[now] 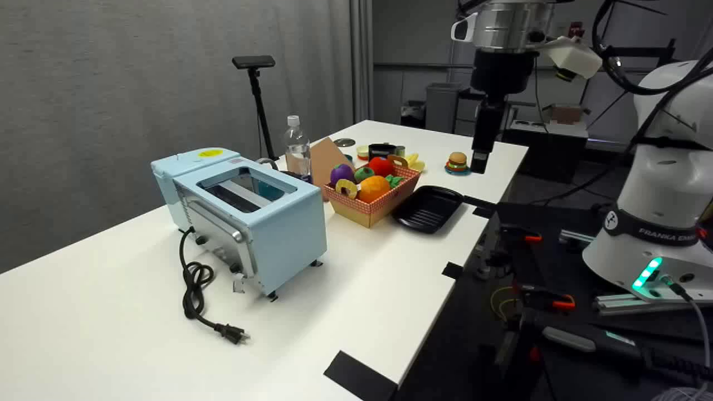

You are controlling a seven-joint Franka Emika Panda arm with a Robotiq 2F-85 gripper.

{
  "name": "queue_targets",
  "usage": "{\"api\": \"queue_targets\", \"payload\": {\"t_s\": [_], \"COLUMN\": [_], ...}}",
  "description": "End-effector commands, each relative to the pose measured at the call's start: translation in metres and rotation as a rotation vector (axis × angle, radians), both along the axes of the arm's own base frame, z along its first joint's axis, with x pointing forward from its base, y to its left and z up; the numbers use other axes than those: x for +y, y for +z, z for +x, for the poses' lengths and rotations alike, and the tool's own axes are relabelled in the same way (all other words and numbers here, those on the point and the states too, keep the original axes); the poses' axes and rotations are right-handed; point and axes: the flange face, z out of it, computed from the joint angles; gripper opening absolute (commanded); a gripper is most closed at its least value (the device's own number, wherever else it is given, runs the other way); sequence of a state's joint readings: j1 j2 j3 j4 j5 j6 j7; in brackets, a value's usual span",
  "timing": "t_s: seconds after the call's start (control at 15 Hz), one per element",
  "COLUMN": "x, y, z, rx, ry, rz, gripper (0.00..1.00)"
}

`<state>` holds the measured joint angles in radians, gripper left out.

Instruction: Take the pineapple and purple plush toys out of the box and put them on the counter

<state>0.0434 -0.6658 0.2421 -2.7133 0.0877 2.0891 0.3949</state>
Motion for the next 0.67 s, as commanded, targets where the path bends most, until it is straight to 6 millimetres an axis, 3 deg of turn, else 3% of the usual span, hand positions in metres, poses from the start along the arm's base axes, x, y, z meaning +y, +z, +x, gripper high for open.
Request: {"api": "queue_targets", "payload": {"t_s": [0.0,0.6], "x": [-0.0001,-0.0001], "y": [-0.0002,-0.0002], "z": [0.0003,0.0003], "rx": [0.003,0.003], "ry": [0.0,0.0], "rz": [0.0,0.0], "gripper": [1.0,1.0]}}
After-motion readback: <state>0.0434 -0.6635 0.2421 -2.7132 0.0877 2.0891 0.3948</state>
